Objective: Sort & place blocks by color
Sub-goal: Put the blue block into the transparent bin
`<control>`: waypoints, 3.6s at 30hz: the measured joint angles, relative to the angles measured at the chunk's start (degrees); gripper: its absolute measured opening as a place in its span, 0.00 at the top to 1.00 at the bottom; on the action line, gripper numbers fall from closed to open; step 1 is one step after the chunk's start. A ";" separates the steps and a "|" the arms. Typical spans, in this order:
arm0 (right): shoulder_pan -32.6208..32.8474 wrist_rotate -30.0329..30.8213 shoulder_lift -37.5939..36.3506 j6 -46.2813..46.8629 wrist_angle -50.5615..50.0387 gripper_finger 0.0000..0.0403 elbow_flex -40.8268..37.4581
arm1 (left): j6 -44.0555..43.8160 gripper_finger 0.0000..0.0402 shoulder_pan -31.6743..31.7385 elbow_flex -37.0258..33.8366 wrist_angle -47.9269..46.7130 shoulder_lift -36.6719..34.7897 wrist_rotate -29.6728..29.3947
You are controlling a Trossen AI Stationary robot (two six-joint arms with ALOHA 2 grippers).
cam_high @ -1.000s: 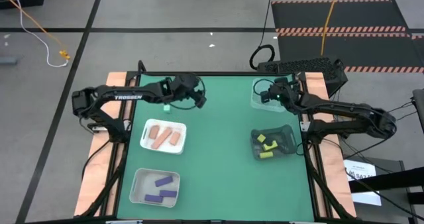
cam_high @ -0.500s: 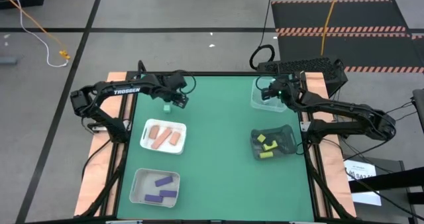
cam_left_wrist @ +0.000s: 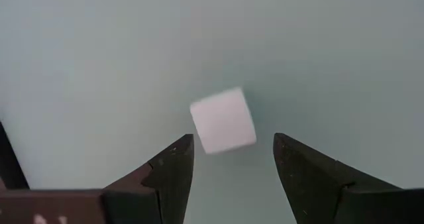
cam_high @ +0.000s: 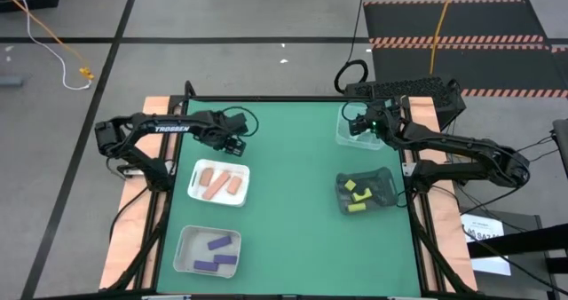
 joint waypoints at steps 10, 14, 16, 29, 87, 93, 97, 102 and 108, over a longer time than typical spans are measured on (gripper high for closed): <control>0.02 -0.02 -0.02 1.05 0.48 0.35 -0.62 | -3.53 0.48 -1.23 -2.62 3.00 0.00 -1.34; 0.02 -0.02 0.00 1.62 0.50 0.36 -2.33 | -2.81 0.48 -0.42 -4.44 9.43 0.00 -1.43; 0.02 -0.04 0.00 2.42 0.44 0.36 -3.29 | -2.88 0.48 0.14 -5.56 11.57 0.00 -1.38; 0.02 -0.04 0.00 1.45 4.22 0.36 -4.63 | -3.17 0.52 2.09 -10.85 18.77 0.00 -3.77; 30.28 -35.47 29.20 -67.97 78.01 0.36 9.09 | 26.70 0.67 -23.76 -10.32 100.56 -6.69 17.08; 30.47 -34.29 30.45 -67.56 71.08 0.36 13.92 | 26.53 0.67 -24.01 -10.32 99.66 -6.69 15.91; 31.33 -29.78 30.43 -67.53 69.34 0.39 15.23 | 25.55 0.67 -24.01 -10.32 99.20 -6.69 15.78; 32.43 -29.75 30.45 -67.53 68.69 0.56 15.32 | 25.43 0.67 -24.08 -10.32 99.03 -6.71 14.63; 33.23 -28.93 30.45 -66.85 67.78 0.82 15.31 | 25.18 0.67 -23.97 -10.32 99.18 -6.82 14.34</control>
